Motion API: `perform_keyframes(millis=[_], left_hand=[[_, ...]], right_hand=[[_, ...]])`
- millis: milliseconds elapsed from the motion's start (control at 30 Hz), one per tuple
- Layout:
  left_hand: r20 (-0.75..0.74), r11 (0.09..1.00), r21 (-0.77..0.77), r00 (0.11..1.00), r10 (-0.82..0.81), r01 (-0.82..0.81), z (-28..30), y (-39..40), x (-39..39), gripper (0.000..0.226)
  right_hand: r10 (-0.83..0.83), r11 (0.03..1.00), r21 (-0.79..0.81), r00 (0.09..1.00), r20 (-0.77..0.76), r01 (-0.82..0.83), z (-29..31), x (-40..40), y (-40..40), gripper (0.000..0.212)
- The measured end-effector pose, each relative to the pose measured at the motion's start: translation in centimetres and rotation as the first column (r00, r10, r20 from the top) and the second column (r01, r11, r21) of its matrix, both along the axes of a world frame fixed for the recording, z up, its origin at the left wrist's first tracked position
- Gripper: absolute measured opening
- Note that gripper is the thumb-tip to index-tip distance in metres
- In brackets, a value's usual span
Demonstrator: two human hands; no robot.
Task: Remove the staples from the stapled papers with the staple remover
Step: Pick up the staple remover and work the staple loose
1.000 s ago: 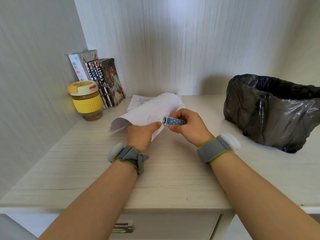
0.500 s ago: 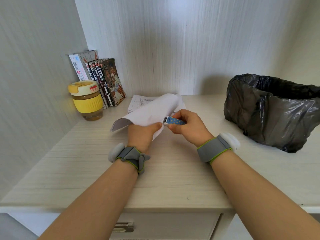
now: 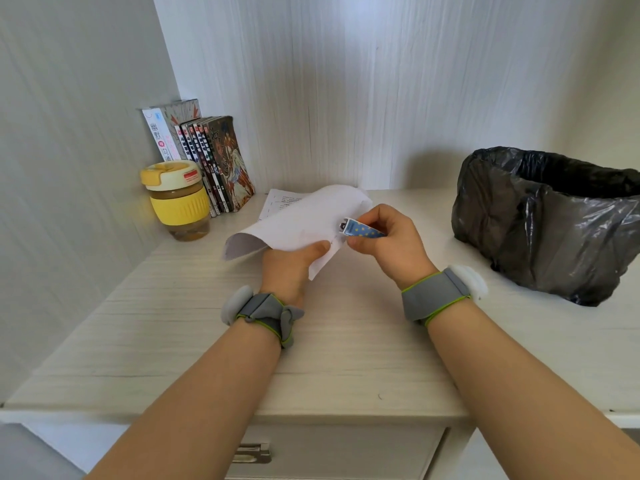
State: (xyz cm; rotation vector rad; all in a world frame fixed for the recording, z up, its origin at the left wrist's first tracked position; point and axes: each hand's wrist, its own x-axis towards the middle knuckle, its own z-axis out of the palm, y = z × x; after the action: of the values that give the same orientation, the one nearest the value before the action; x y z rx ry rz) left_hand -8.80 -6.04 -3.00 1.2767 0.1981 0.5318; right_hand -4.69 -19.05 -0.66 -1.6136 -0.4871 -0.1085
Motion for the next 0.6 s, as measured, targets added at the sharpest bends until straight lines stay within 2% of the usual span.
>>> perform_keyframes(millis=[233,600], left_hand=[[-0.007,0.998,-0.064,1.0,0.012,-0.012,0.09,-0.06,0.01,0.039],[0.009,0.999,-0.052,1.0,0.01,-0.009,0.3,-0.17,-0.36,0.035]], right_hand=[[0.049,0.992,-0.11,0.996,-0.081,-0.058,-0.28,0.07,0.13,0.029],[0.045,0.991,-0.121,0.994,-0.096,-0.056,-0.23,-0.05,0.07,0.03]])
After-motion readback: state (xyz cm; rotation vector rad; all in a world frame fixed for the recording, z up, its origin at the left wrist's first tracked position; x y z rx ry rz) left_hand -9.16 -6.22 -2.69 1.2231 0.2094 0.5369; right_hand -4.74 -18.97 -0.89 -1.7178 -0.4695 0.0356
